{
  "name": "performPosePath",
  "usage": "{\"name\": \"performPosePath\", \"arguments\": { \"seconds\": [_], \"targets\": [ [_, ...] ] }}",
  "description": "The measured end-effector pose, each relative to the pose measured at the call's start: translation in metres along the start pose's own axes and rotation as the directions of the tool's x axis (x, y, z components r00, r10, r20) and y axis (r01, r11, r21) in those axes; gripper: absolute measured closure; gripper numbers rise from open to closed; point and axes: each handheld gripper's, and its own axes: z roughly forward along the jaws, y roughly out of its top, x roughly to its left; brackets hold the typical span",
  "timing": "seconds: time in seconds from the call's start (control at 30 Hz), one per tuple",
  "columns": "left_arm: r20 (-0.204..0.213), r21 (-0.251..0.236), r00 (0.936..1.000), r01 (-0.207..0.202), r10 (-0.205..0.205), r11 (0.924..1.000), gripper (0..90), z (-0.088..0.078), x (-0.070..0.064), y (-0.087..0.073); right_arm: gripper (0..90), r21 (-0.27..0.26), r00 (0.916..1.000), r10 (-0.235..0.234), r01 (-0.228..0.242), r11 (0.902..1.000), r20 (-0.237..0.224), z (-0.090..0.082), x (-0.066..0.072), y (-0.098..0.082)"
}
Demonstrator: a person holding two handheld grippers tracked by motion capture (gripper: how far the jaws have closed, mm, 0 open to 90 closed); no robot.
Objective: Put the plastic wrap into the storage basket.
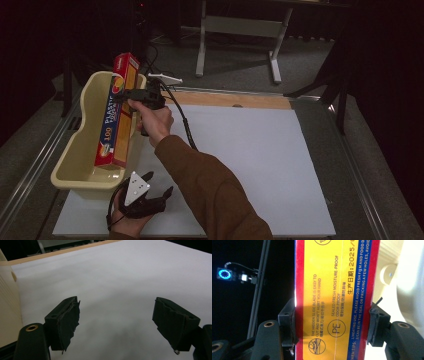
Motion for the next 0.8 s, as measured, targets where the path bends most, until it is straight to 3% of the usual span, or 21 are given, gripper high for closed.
{"name": "performPosePath", "arguments": {
  "seconds": [0.5, 0.6, 0.67, 0.8],
  "targets": [
    [-0.004, -0.001, 1.0000, -0.002, 0.002, 1.0000, 21.2, 0.000, 0.002, 0.001, 39.4, -0.024, 0.9996, 0.027, -0.027, 0.9994, 0.003, 0.011, -0.005, -0.012],
    [-0.004, -0.001, 1.0000, -0.002, 0.002, 1.0000, 21.2, -0.001, 0.001, 0.001, 39.4, -0.035, 0.9989, -0.012, 0.013, 0.9993, 0.046, 0.015, -0.004, -0.019],
    [-0.007, -0.004, 1.0000, 0.002, -0.002, 1.0000, 21.2, -0.001, 0.002, 0.001, 39.4, -0.035, 0.9986, -0.021, 0.023, 0.9991, 0.049, 0.017, -0.005, -0.023],
    [-0.008, -0.008, 0.9999, 0.014, -0.014, 0.9999, 21.2, -0.001, 0.004, 0.001, 39.3, -0.019, 0.9986, 0.003, -0.002, 0.9998, 0.053, 0.018, -0.004, -0.028]
  ]
}}
